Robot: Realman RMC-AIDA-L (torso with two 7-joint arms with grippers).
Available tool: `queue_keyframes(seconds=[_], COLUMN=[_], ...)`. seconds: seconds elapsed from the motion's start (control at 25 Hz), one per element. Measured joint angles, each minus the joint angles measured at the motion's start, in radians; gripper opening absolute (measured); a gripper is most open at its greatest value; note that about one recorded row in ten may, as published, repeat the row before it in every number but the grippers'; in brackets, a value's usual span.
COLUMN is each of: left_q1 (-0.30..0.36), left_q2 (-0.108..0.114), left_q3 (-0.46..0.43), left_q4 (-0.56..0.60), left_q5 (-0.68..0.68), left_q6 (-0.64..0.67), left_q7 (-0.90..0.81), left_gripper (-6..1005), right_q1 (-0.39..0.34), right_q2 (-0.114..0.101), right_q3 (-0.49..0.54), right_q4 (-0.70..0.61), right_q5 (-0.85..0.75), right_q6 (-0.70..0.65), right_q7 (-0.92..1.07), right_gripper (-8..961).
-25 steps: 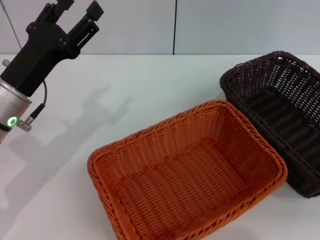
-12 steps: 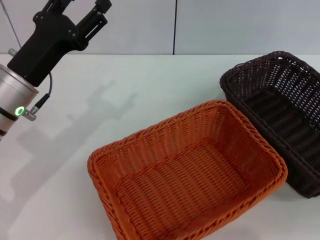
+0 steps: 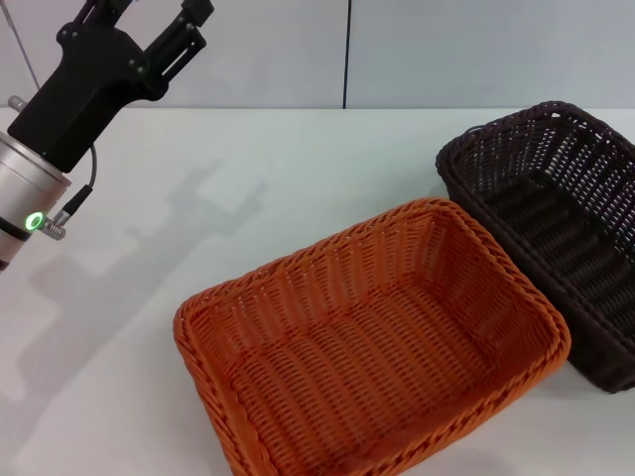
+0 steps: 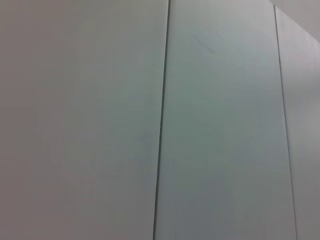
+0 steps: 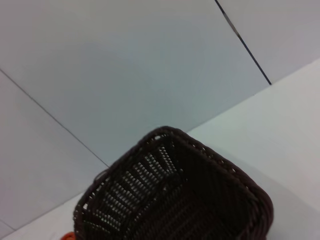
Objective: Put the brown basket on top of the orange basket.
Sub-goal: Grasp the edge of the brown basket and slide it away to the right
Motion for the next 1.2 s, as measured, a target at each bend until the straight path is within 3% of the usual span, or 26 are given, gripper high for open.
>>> queue_keyframes(seconds=[0.48,1.2], left_q1=[0.017,0.034], left_q2=[0.002,-0.002], left_q3=[-0.013,-0.013], left_q4=[-0.002,-0.006], left_q5=[-0.001,0.0], left_q6=[0.008,0.021], left_q7=[-0.003,-0.007], left_gripper=[814,814], right_q1=[0.008,0.063], right_q2=[-0.001,0.0], right_q3=[-0.048,-0.05], right_q4=[0.089,0.147], right_q5=[-0.027,-0.02], right_q6=[0.074,0.038], right_q7=[-0.054,-0.171], right_gripper=[775,775])
